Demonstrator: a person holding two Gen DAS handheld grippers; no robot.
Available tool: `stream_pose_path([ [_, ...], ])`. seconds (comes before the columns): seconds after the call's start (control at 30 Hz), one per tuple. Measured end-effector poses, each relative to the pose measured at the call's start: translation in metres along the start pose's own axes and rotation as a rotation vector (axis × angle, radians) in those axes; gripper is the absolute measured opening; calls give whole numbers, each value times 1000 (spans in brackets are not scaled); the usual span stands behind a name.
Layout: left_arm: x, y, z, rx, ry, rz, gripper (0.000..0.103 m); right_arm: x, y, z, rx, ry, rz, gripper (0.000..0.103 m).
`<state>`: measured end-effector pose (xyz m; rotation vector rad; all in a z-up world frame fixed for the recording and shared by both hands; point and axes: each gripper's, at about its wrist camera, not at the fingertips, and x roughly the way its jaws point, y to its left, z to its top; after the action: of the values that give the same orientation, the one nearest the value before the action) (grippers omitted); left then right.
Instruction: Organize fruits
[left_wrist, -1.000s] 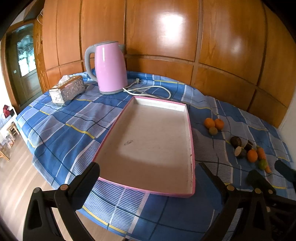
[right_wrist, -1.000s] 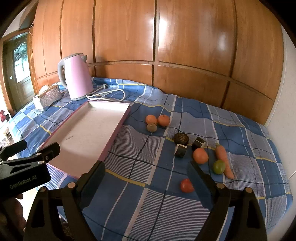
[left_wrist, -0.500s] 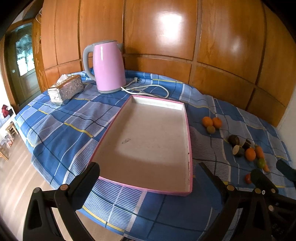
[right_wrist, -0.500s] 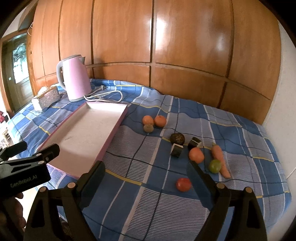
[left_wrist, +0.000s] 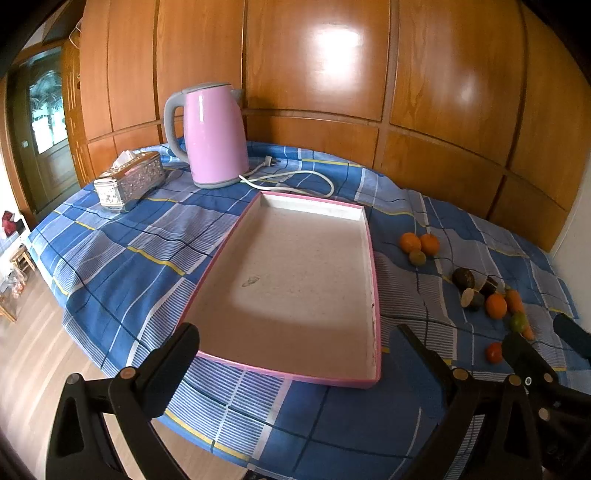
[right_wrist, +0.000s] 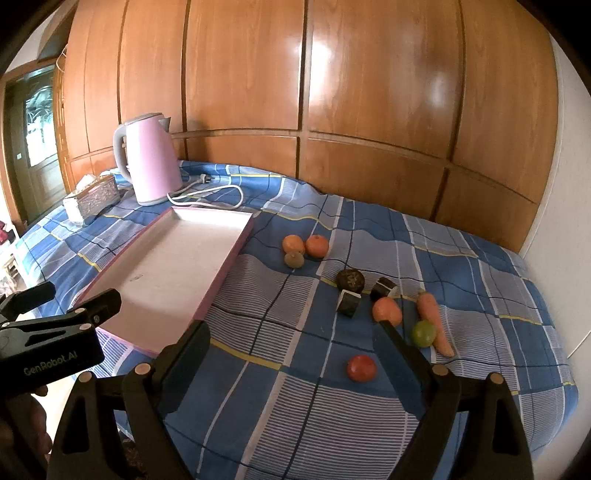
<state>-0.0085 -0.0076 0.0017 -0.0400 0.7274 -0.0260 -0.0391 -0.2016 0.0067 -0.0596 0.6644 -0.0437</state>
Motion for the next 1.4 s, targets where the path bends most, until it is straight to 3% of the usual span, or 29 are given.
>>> stream_pose_path([
  [0.93, 13, -14, 1, 31, 42, -9, 103, 15, -14, -1, 35, 23, 25, 91],
  [1.13, 20, -30, 8, 79, 76, -130, 103, 20, -40, 1, 70, 37, -1, 91],
  [1.4, 32, -82, 8, 246, 127, -329, 103, 33, -127, -23, 209, 152, -114, 86],
])
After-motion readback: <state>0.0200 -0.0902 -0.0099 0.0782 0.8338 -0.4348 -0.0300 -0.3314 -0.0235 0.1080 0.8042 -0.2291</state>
